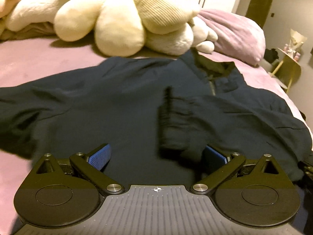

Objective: Fold large clothes

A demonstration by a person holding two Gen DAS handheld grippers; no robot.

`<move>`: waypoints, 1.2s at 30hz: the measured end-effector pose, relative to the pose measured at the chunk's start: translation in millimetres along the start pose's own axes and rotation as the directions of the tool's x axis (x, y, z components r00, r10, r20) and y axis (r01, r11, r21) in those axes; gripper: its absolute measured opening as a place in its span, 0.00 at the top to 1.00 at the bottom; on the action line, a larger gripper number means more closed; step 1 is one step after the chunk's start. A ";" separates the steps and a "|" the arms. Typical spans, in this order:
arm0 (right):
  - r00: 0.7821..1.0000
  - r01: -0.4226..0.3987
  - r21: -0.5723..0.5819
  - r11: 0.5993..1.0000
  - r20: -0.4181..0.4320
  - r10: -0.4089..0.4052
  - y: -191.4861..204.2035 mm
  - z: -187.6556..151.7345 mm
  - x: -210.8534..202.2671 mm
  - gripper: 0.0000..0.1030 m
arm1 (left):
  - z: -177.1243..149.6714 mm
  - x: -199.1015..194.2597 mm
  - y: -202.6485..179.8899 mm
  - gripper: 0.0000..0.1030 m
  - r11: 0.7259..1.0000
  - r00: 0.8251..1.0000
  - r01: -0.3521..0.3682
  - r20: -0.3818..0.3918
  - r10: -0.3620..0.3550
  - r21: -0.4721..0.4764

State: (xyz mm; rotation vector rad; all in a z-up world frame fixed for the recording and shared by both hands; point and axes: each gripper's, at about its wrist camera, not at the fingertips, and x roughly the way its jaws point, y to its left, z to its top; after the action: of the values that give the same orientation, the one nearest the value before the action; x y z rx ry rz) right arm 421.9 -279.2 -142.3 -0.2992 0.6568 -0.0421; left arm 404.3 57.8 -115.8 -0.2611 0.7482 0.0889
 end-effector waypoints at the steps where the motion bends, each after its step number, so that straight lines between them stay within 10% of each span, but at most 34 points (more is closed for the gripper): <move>1: 1.000 0.003 -0.029 1.000 -0.002 -0.003 2.1 -6.8 5.7 0.89 | -0.4 -8.2 5.5 0.00 1.000 1.000 0.002 0.002 -0.002 0.003; 8: 0.999 0.028 0.022 0.999 -0.042 -0.027 5.5 22.0 -13.7 0.89 | -9.6 -79.0 73.1 0.00 0.982 0.992 0.115 0.059 -0.107 -0.152; 15: 0.962 -0.274 0.122 0.954 0.047 0.270 51.9 63.0 -75.9 0.89 | -19.1 -125.8 193.0 0.00 0.939 0.989 -0.053 0.111 0.096 -0.339; 24: 0.842 -0.537 0.096 0.838 -0.004 0.540 192.4 78.4 -80.4 0.89 | -18.7 -159.7 352.6 0.00 0.723 0.956 -0.053 0.175 0.236 -0.689; 32: 0.831 -0.556 0.017 0.831 -0.003 0.556 285.2 94.7 -81.6 0.89 | -31.8 -141.6 419.3 0.01 0.590 0.956 -0.039 0.142 0.258 -0.807; 36: 0.828 -0.555 0.029 0.831 -0.076 0.555 303.9 72.6 -64.1 0.89 | -37.5 -143.3 441.0 0.47 0.510 0.948 -0.031 0.137 0.288 -0.859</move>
State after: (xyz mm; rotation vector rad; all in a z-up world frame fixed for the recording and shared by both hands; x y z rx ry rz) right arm 398.3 38.9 -137.0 -0.0895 0.8057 0.5091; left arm 198.8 474.8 -133.7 -1.1211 0.3937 0.6853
